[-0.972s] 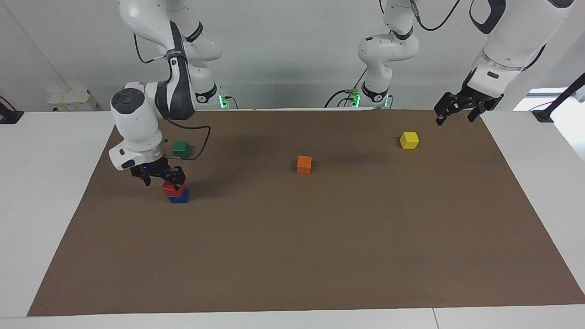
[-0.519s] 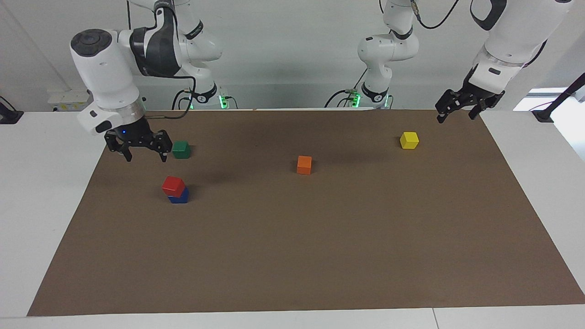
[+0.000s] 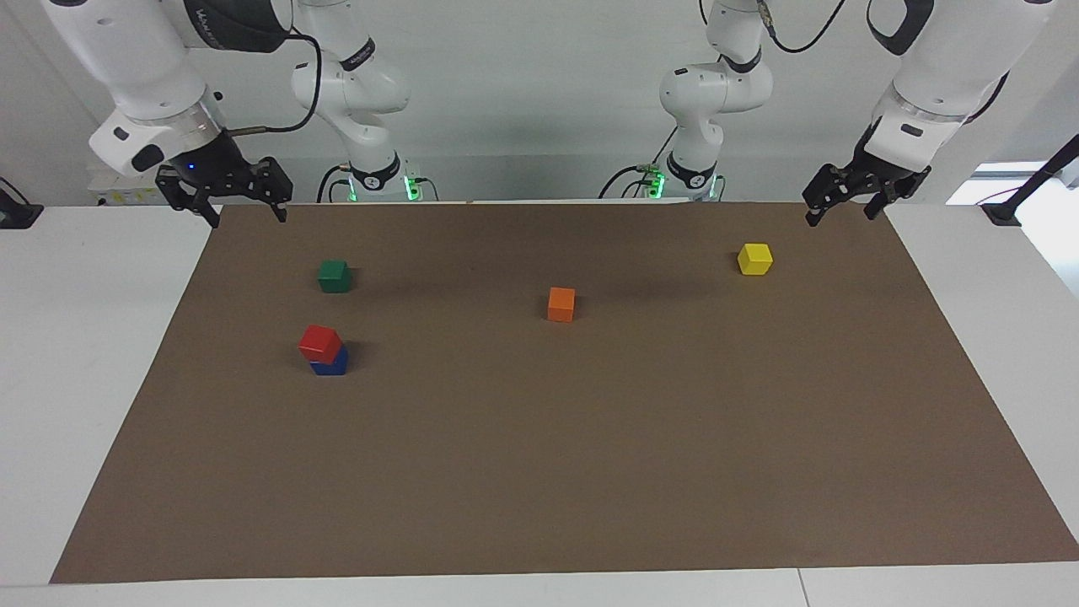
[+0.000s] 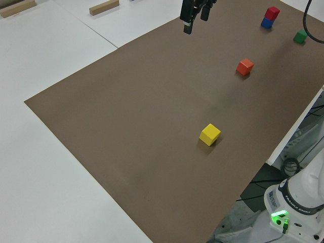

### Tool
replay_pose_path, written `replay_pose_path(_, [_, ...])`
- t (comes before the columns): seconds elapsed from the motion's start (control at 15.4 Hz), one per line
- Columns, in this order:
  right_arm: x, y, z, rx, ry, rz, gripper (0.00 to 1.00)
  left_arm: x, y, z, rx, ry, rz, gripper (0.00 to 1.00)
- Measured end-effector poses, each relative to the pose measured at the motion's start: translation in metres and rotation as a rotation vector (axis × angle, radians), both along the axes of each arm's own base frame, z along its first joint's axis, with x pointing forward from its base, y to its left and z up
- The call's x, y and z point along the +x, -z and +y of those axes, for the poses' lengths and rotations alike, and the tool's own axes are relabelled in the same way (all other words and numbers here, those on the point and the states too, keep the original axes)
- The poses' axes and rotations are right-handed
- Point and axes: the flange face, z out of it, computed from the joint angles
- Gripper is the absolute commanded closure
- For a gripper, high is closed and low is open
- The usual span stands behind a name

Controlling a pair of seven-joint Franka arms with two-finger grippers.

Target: Transfer red block to right arm and stack on blue block

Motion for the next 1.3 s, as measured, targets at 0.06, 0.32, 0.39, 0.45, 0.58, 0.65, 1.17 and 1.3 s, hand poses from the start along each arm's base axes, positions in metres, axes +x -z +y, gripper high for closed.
replay_pose_path(0.06, [0.002,-0.001,-0.004,0.001,0.005,-0.002,0.00,0.000,0.000,0.000,0.000,0.000,0.000,0.00])
replay_pose_path(0.32, [0.007,0.004,-0.011,0.001,0.022,0.004,0.00,0.000,0.000,0.000,0.000,0.000,0.000,0.00])
replay_pose_path(0.39, [0.007,0.004,-0.011,0.000,0.031,0.005,0.00,0.000,0.000,0.000,0.000,0.000,0.000,0.00])
replay_pose_path(0.45, [0.007,0.004,-0.010,0.000,0.036,0.004,0.00,0.000,0.000,0.000,0.000,0.000,0.000,0.00])
replay_pose_path(0.58, [0.007,0.003,-0.008,0.000,0.034,0.003,0.00,0.000,0.000,0.000,0.000,0.000,0.000,0.00])
replay_pose_path(0.65, [0.008,0.003,-0.006,-0.001,0.033,0.003,0.00,0.000,0.000,0.000,0.000,0.000,0.000,0.00])
replay_pose_path(1.17, [0.007,0.003,-0.016,0.001,0.052,0.003,0.00,0.000,0.000,0.000,0.000,0.000,0.000,0.00])
replay_pose_path(1.3, [0.007,0.003,-0.017,0.001,0.053,0.004,0.00,0.000,0.000,0.000,0.000,0.000,0.000,0.00])
